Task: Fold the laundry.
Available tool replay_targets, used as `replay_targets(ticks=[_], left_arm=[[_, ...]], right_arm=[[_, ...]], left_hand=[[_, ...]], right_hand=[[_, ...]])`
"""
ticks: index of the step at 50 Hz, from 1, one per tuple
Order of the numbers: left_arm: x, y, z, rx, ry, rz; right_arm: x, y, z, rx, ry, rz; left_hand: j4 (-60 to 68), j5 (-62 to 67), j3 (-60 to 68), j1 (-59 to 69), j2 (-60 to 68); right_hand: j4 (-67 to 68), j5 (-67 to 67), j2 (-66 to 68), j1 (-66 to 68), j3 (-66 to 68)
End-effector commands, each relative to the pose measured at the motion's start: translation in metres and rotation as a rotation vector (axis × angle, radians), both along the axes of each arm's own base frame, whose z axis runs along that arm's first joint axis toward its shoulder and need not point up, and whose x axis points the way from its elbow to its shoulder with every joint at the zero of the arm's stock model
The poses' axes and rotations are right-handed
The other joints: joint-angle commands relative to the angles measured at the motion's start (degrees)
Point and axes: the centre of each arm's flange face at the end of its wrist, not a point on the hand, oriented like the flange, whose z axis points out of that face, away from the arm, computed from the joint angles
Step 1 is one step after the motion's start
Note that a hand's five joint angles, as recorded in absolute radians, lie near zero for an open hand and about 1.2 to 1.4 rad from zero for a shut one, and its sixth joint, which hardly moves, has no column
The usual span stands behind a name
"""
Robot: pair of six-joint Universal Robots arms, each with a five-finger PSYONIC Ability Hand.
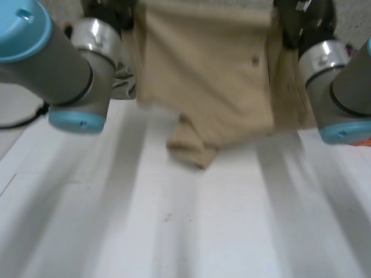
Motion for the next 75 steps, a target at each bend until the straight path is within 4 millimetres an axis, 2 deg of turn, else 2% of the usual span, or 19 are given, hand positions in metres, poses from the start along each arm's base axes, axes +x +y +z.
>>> replay_targets(ticks=[1, 6, 11, 15, 19, 22, 26, 31, 34, 39, 43, 46, 49, 56, 61, 64, 67, 72, 75], left_arm=[[0.001, 0.012, 0.018, -0.122, 0.079, 0.004], [0.003, 0.019, -0.025, -0.002, 0.007, -0.002], [0.005, 0.028, -0.081, 0.15, -0.084, -0.004], [0.012, 0.042, -0.128, 0.284, -0.161, 0.006], [0.025, 0.063, -0.158, 0.406, -0.237, 0.021], [0.033, 0.081, -0.164, 0.462, -0.282, 0.017], [0.044, 0.115, -0.173, 0.562, -0.359, -0.008], [0.063, 0.17, -0.169, 0.677, -0.468, -0.056], [0.073, 0.194, -0.168, 0.74, -0.53, -0.074], [0.097, 0.256, -0.175, 0.931, -0.743, -0.158], [0.104, 0.293, -0.179, 0.991, -0.862, -0.245], [0.104, 0.301, -0.179, 0.989, -0.867, -0.27], [0.101, 0.298, -0.177, 0.99, -0.848, -0.266], [0.094, 0.27, -0.168, 0.974, -0.786, -0.206], [0.074, 0.249, -0.161, 0.892, -0.759, -0.204], [0.046, 0.199, -0.162, 0.765, -0.677, -0.151], [0.025, 0.135, -0.164, 0.607, -0.606, -0.062], [-0.013, 0.068, -0.174, 0.354, -0.54, 0.012], [-0.029, 0.038, -0.18, 0.231, -0.492, 0.051]], right_arm=[[0.0, -0.005, 0.02, -0.138, -0.096, -0.009], [0.006, -0.006, -0.009, -0.024, -0.043, 0.016], [0.01, -0.008, -0.063, 0.165, 0.043, 0.046], [0.007, 0.001, -0.091, 0.294, 0.096, 0.04], [-0.001, 0.02, -0.116, 0.432, 0.158, 0.038], [-0.011, 0.035, -0.125, 0.515, 0.209, 0.026], [-0.026, 0.074, -0.138, 0.677, 0.367, 0.028], [-0.041, 0.112, -0.152, 0.825, 0.543, 0.038], [-0.051, 0.137, -0.154, 0.895, 0.637, 0.05], [-0.066, 0.177, -0.148, 0.955, 0.787, 0.091], [-0.075, 0.202, -0.143, 0.96, 0.879, 0.128], [-0.078, 0.209, -0.143, 0.952, 0.901, 0.134], [-0.079, 0.211, -0.144, 0.957, 0.902, 0.131], [-0.078, 0.209, -0.144, 0.95, 0.873, 0.14], [-0.075, 0.189, -0.135, 0.863, 0.811, 0.098], [-0.067, 0.164, -0.125, 0.745, 0.684, 0.058], [-0.053, 0.128, -0.136, 0.668, 0.556, 0.033], [-0.039, 0.085, -0.147, 0.537, 0.476, -0.018], [-0.031, 0.059, -0.152, 0.451, 0.454, -0.066]], left_hand=[[11.23, 12.99, 11.39, 14.83, 11.22], [11.23, 12.99, 11.39, 14.83, 11.22], [11.23, 12.99, 11.39, 14.83, 11.22], [11.23, 12.99, 11.39, 14.83, 11.22], [11.23, 12.99, 11.39, 14.83, 11.22], [11.23, 12.99, 11.39, 14.83, 11.22], [11.23, 12.99, 11.39, 14.83, 11.22], [11.23, 12.99, 11.39, 14.83, 11.22], [11.23, 12.99, 11.39, 14.83, 11.22], [11.23, 12.99, 11.39, 14.83, 11.22], [11.23, 12.99, 11.39, 14.83, 11.22], [11.23, 12.99, 11.39, 14.83, 11.22], [11.23, 12.99, 11.39, 14.83, 11.22], [11.23, 12.99, 11.39, 14.83, 11.22], [11.23, 12.99, 11.39, 14.83, 11.22], [11.23, 12.99, 11.39, 14.83, 11.22], [11.23, 12.99, 11.39, 14.83, 11.22], [11.23, 12.99, 11.39, 14.83, 11.22], [11.23, 12.99, 11.39, 14.83, 11.22]], right_hand=[[11.08, 13.39, 12.38, 16.11, 11.98], [11.08, 13.39, 12.38, 16.11, 11.98], [11.08, 13.39, 12.38, 16.11, 11.98], [11.08, 13.39, 12.38, 16.11, 11.98], [11.08, 13.39, 12.38, 16.11, 11.98], [11.08, 13.39, 12.38, 16.11, 11.98], [11.08, 13.39, 12.38, 16.11, 11.98], [11.08, 13.39, 12.38, 16.11, 11.98], [11.08, 13.39, 12.38, 16.11, 11.98], [11.08, 13.39, 12.38, 16.11, 11.98], [11.08, 13.39, 12.38, 16.11, 11.98], [11.08, 13.39, 12.38, 16.11, 11.98], [11.08, 13.39, 12.38, 16.11, 11.98], [11.08, 13.39, 12.38, 16.11, 11.98], [11.08, 13.39, 12.38, 16.11, 11.98], [11.08, 13.39, 12.38, 16.11, 11.98], [11.08, 13.39, 12.38, 16.11, 11.98], [11.08, 13.39, 12.38, 16.11, 11.98], [11.08, 13.39, 12.38, 16.11, 11.98]])
